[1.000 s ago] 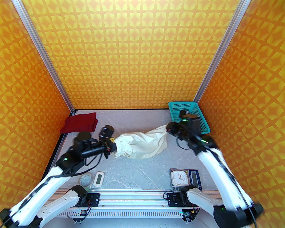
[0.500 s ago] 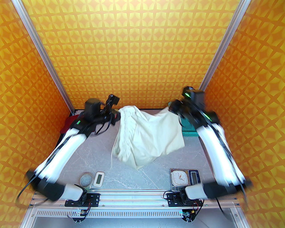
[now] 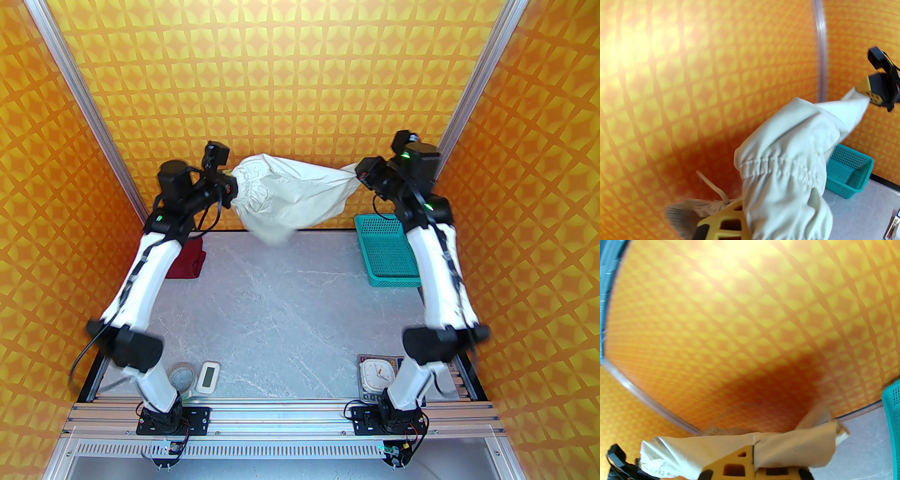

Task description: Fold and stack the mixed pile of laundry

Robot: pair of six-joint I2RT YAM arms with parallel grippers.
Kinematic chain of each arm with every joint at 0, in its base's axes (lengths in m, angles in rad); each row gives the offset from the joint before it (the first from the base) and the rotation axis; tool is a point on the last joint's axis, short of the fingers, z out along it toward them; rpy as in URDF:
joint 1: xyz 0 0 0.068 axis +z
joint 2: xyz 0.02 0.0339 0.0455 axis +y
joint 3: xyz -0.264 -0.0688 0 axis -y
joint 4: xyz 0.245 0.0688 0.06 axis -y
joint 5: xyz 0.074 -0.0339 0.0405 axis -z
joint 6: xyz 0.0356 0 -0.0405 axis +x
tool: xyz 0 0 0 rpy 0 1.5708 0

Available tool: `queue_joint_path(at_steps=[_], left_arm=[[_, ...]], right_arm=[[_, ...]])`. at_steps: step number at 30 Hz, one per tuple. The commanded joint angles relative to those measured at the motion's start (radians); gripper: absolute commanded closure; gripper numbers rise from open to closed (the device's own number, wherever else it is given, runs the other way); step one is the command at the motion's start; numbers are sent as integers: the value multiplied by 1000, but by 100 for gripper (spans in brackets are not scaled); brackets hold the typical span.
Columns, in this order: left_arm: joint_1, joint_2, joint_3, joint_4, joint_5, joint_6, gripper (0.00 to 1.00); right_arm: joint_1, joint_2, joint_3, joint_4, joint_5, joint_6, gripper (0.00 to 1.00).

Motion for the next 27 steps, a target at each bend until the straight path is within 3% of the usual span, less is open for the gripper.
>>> queue_joint_path(at_steps=[1,2,5,7,8,9,11,14,17,19,21,24,27], left_arm=[[-32,-176,-284,72,43,63,89],[-52,-227,-386,64,43,65,82],[-151,-359,-684,62,43,56,35],[-214,-420,-853,66,43,-7,20],[-247,-448,-934,70,42,-52,17],[-278,-475,-1008,83,39,-112,15],[-337,-540,-1124,108,28,-207,15],[-378,-617,-1223,109,9,-332,16],[-378,-677,-1251,58,-28,-385,18],[-375,-669,-1226,4,-86,-399,22],[-338,-600,-1172,-68,-159,-459,38],[-250,-445,-1100,-171,-183,-606,74],[-227,-384,-1091,-210,-240,-699,80]], right_arm=[[-8,-119,-294,134,-43,53,100],[-7,-175,-429,183,-54,64,100],[-7,-344,-870,332,-92,93,100],[-7,-436,-1111,364,-92,86,100],[-7,-492,-1228,361,-101,69,90],[-7,-545,-1339,330,-92,39,73],[-7,-647,-1496,245,-74,5,54],[-7,-817,-1601,40,35,-57,40],[-7,-918,-1555,-75,139,-109,33],[-7,-898,-1496,-85,135,-128,33],[-4,-807,-1429,-81,90,-146,35],[63,-654,-1326,-68,58,-155,41],[218,-536,-1239,-40,88,-153,42]])
